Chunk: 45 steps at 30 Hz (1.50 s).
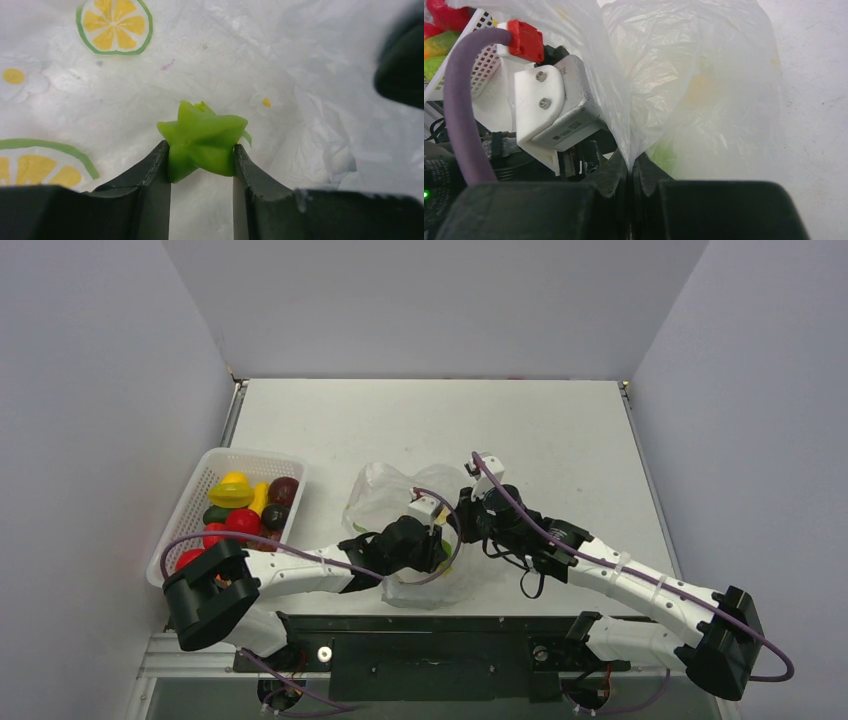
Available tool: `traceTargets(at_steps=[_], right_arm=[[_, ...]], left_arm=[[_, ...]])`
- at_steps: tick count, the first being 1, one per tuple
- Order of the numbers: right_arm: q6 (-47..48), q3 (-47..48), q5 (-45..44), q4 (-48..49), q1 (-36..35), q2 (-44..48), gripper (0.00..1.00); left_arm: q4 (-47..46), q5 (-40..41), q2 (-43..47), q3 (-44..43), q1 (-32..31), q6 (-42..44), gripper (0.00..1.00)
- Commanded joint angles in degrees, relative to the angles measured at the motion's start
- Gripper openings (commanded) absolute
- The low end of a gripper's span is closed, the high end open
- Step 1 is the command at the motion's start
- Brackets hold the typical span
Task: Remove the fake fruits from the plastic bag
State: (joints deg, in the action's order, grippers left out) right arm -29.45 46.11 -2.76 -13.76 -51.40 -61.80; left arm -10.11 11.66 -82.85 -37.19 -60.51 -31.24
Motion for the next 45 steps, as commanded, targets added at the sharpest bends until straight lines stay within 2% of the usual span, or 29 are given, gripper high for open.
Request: traceTargets(at_steps=[1, 5, 15, 21, 27, 31, 33, 35, 36, 37, 39, 41, 42, 45], right_arm=[[-0.2, -1.0, -1.2, 1.9, -0.1, 0.7, 0.0], [-0.5, -1.6, -3.4, 1.6, 0.0, 0.6, 0.0], [-3.0, -1.8, -9.5, -0.2, 0.7, 0.7, 0.0], [-11.2, -2.6, -23.9, -6.0, 3.3, 1.2, 0.0], [-18.5, -5.0, -30.3, -10.7, 9.3, 4.1, 0.0], [-18.6, -5.8, -30.5, -11.7, 12.1, 6.6, 0.0], [-18.2, -6.1, -30.6, -11.8, 12.7, 7.9, 0.0], [-17.9, -6.4, -30.6, -11.8, 13.2, 8.9, 0.0], [-17.8, -6.5, -30.5, -11.8, 13.5, 9.3, 0.0], [-17.7, -6.6, -30.4, -11.8, 13.5, 9.4, 0.0], [-17.4, -6.7, -29.9, -11.7, 13.8, 9.5, 0.0], [-17.2, -6.8, -29.5, -11.6, 14.0, 9.5, 0.0], [-17.1, -6.9, -29.2, -11.5, 14.1, 9.3, 0.0], [-16.9, -6.9, -28.4, -11.6, 14.2, 9.4, 0.0]], left_arm=[[5.0, 1.8, 4.0, -1.9, -0.1, 0.8, 0.14], [6.3, 2.1, 10.7, -2.6, 0.0, 1.3, 0.0], [8.4, 3.0, 25.9, -1.9, 0.2, 3.7, 0.0], [14.5, 8.8, 36.2, -2.4, 0.3, 6.9, 0.0], [23.5, 15.7, 45.3, -6.2, 0.5, 13.3, 0.0], [30.9, 24.2, 48.9, -11.7, 0.6, 18.6, 0.0], [34.1, 30.9, 49.9, -13.3, 0.6, 20.7, 0.0], [37.8, 40.4, 50.0, -14.2, 0.8, 21.1, 0.0], [39.2, 47.8, 49.3, -14.3, 0.9, 20.2, 0.0], [43.0, 54.6, 48.9, -14.8, 1.6, 19.1, 0.0], [49.0, 60.3, 46.7, -15.5, 4.0, 15.6, 0.0], [54.4, 61.8, 44.4, -15.8, 8.8, 10.8, 0.0], [55.3, 61.1, 43.3, -15.6, 10.8, 8.3, 0.0], [52.0, 51.8, 42.4, -11.5, 24.0, 9.5, 0.0]])
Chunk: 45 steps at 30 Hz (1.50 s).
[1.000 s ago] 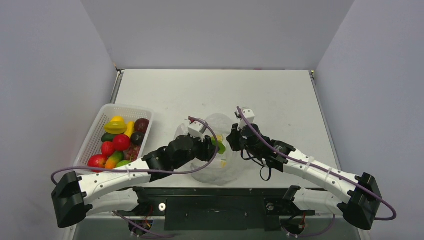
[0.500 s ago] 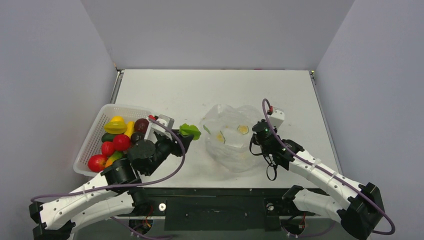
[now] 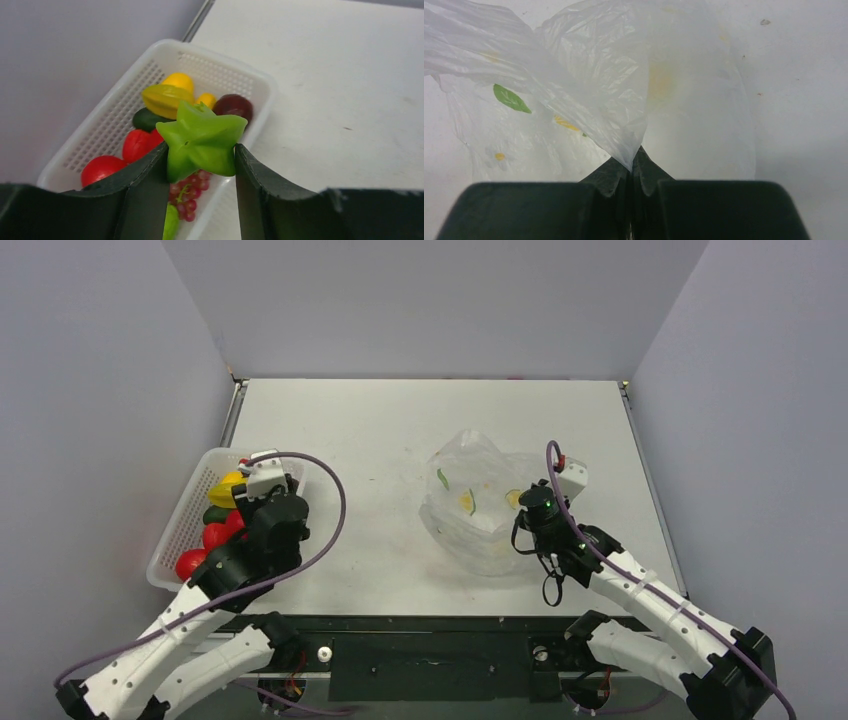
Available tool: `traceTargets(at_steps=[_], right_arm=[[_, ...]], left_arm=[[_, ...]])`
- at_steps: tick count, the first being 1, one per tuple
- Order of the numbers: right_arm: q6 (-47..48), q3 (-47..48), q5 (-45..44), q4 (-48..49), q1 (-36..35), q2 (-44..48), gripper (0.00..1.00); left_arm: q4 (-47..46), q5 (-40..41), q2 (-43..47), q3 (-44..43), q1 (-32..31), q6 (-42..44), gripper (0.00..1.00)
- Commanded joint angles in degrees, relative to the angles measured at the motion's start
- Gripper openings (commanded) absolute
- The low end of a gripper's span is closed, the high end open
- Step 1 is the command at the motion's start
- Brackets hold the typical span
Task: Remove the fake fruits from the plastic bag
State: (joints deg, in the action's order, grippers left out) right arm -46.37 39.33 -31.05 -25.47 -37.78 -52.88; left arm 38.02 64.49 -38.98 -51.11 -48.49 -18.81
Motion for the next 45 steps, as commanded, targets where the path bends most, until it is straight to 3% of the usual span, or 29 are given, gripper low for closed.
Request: traceTargets(at_steps=[1, 4, 8, 18, 20, 21, 24, 25, 29, 36, 40, 45], right_arm=[[0.1, -0.2, 0.2, 0.1, 0.7, 0.6, 0.0], [0.4, -0.4, 0.5, 0.0, 0.7, 1.5, 0.0], [0.4, -1.2, 0.4, -0.2, 1.0, 3.4, 0.0], [1.0, -0.6, 0.9, -0.9, 1.6, 4.2, 0.0], [1.1, -0.5, 1.1, -0.7, 1.7, 3.8, 0.0], [1.1, -0.5, 1.2, -0.6, 1.7, 3.6, 0.0], [1.2, -0.3, 1.9, -0.3, 1.8, 3.1, 0.0], [1.2, -0.3, 2.0, -0.3, 1.8, 3.1, 0.0], [1.3, -0.6, 2.2, -0.2, 1.9, 3.2, 0.0], [1.4, -1.1, 2.3, -0.1, 2.2, 3.8, 0.0], [1.4, -1.0, 2.2, -0.1, 2.4, 3.6, 0.0], [1.3, 1.8, -2.0, -3.6, 5.4, 2.8, 0.0]], left_arm=[[1.6, -3.2, -1.4, 3.5, 14.6, -2.3, 0.0], [-1.8, -15.0, -2.1, 6.2, 26.8, -1.0, 0.0], [-3.9, -22.5, -4.4, 7.0, 34.8, -2.6, 0.0], [-3.9, -25.8, -2.4, 10.4, 39.6, -9.7, 0.03], [-4.2, -25.9, -1.5, 10.9, 39.7, -9.5, 0.14], [-4.4, -25.6, -1.2, 11.1, 39.7, -9.4, 0.26], [-4.5, -25.2, -0.1, 11.3, 39.9, -9.4, 0.45], [-4.5, -24.9, 0.1, 11.4, 39.9, -9.3, 0.58], [-3.9, -22.7, 1.7, 11.5, 39.9, -10.0, 0.94], [-6.6, -25.8, 5.9, 11.9, 40.0, -8.5, 0.97], [-11.5, -42.1, 8.8, 12.4, 39.9, -8.3, 0.97], [-17.3, -62.1, 6.6, 11.7, 39.9, -13.9, 0.97]])
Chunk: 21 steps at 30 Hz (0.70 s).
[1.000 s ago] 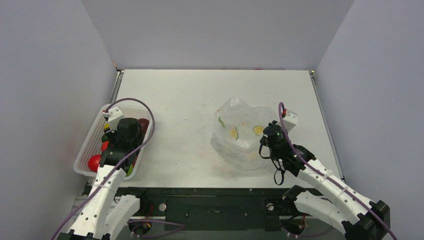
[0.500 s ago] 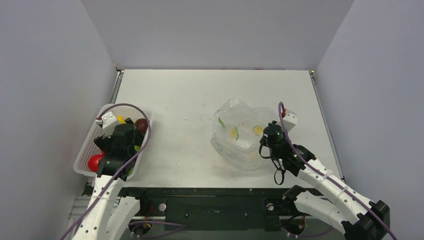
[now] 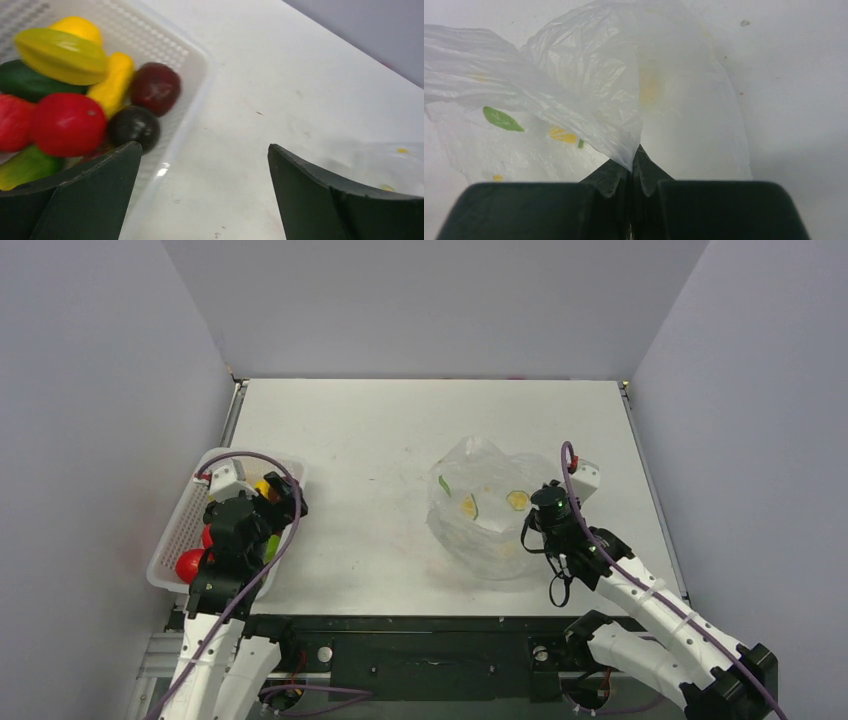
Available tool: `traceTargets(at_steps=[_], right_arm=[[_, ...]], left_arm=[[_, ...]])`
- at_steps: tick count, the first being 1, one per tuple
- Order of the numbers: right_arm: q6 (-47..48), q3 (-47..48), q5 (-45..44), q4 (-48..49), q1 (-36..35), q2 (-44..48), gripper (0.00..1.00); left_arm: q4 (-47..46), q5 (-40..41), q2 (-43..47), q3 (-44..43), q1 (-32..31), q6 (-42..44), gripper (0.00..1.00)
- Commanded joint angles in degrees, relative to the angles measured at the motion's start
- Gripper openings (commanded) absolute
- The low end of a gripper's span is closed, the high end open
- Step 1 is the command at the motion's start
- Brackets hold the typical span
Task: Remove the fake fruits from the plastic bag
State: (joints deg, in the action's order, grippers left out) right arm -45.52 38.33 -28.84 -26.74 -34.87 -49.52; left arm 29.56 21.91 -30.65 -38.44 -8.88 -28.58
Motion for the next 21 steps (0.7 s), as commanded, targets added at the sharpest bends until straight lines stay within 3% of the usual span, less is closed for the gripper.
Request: traceTargets(at_steps=[1, 5, 7, 10, 15, 17, 21], right_arm=[[0.5, 3.4, -5.0, -3.3, 4.8, -0.7, 0.0], [2.8, 5.6, -5.0, -6.4, 12.6, -0.4, 0.02], [4.5, 5.8, -2.8, -6.5, 16.8, 0.9, 0.05], [6.5, 5.9, 0.4, -6.6, 21.2, 3.3, 0.15], [11.2, 9.7, 9.0, -9.5, 24.7, 7.5, 0.62], [12.5, 11.8, 12.2, -11.5, 24.8, 9.6, 0.72], [14.2, 16.2, 15.6, -15.2, 24.7, 14.9, 0.81]], left_arm=[[-10.9, -25.3, -2.3, -1.0, 0.3, -4.9, 0.97], [-16.9, -43.4, -7.1, -2.8, -0.9, -5.6, 0.97], [-17.0, -45.9, -8.0, -4.8, -4.2, -3.7, 0.97], [-13.5, -41.8, -8.4, -8.2, -13.4, 0.0, 0.97], [-13.0, -32.5, -8.5, -13.0, -22.6, 2.3, 0.97], [-14.0, -31.3, -8.2, -14.5, -23.6, 2.3, 0.97], [-16.7, -27.2, -6.1, -17.3, -23.7, 3.1, 0.97]])
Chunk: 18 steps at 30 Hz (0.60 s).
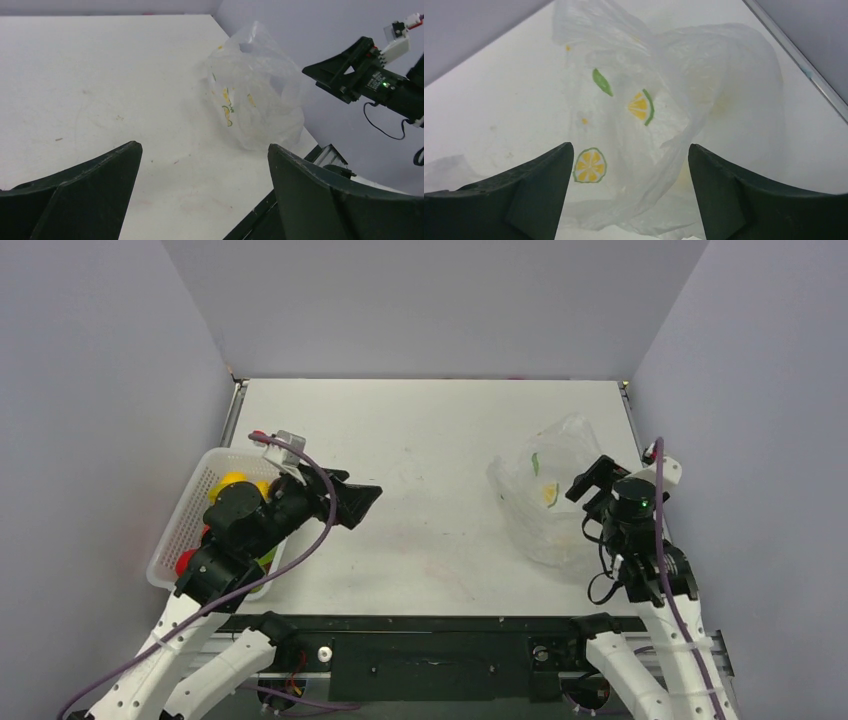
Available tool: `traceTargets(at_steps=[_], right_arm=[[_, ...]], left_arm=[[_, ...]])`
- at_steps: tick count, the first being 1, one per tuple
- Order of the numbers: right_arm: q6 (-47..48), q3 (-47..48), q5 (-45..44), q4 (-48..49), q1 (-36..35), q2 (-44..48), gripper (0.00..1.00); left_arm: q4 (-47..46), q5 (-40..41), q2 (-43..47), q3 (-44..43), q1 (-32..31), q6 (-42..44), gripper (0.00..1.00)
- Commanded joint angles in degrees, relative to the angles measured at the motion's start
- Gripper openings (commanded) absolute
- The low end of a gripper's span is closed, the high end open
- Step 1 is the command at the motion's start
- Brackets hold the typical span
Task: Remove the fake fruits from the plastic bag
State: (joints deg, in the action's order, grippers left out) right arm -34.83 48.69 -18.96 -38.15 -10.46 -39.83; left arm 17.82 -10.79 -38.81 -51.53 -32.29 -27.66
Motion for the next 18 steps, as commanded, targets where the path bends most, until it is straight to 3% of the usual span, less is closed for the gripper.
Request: traceTargets(at_steps=[1, 8, 18], right_arm=[[4.2, 6.8, 5.9, -4.3, 0.3, 6.1, 0.81], [9.2, 16.9, 4.9, -9.3, 0.3, 14.3, 0.83], [14.8, 23.8, -5.9, -8.4, 0.3, 25.4, 0.85]], left_arm=[[-5.9, 7.5, 2.5, -5.0, -0.3, 2.4, 0.97], [-7.3, 17.5, 8.6, -11.1, -0.3, 6.9, 0.97], [-8.3, 27.4, 17.9, -13.2, -0.2, 13.3, 0.97]])
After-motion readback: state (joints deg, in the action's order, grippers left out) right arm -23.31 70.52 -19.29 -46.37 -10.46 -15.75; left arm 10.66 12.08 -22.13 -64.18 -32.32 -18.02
